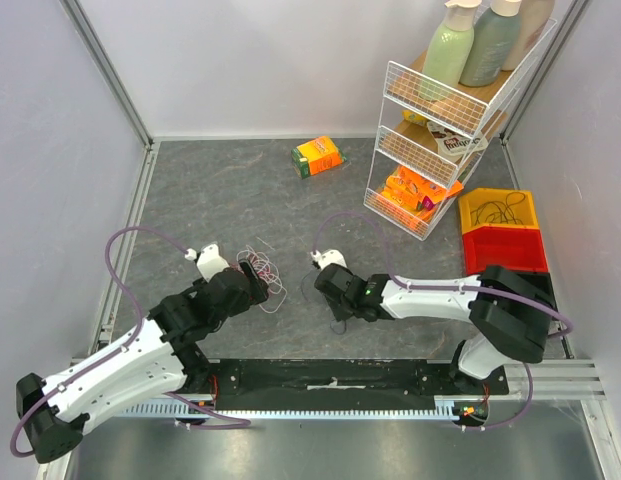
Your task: Untangle the cables
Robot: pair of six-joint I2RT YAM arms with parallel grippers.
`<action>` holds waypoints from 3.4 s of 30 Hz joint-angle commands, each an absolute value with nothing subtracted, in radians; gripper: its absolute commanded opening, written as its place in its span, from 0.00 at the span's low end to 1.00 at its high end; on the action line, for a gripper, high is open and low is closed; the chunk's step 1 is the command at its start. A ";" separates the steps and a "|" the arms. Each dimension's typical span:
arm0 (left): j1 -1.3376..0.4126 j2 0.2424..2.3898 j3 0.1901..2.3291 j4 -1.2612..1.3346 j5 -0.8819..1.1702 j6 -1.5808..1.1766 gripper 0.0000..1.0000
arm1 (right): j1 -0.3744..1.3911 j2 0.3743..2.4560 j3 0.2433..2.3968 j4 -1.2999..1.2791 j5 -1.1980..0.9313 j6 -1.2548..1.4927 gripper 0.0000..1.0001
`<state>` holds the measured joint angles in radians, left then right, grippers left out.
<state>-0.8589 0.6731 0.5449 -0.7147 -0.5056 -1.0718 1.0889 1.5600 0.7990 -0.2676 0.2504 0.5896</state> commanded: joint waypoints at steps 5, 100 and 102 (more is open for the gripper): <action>-0.856 0.699 0.572 -0.701 -0.587 -1.112 0.96 | 1.085 1.468 0.848 -0.408 0.483 0.678 0.00; -0.586 0.714 0.479 -0.554 -0.259 -1.037 0.87 | 1.006 1.580 0.920 0.070 -0.199 0.383 0.74; -0.581 0.660 0.465 -0.574 -0.267 -1.061 0.86 | 1.006 1.658 0.997 0.068 -0.210 0.388 0.74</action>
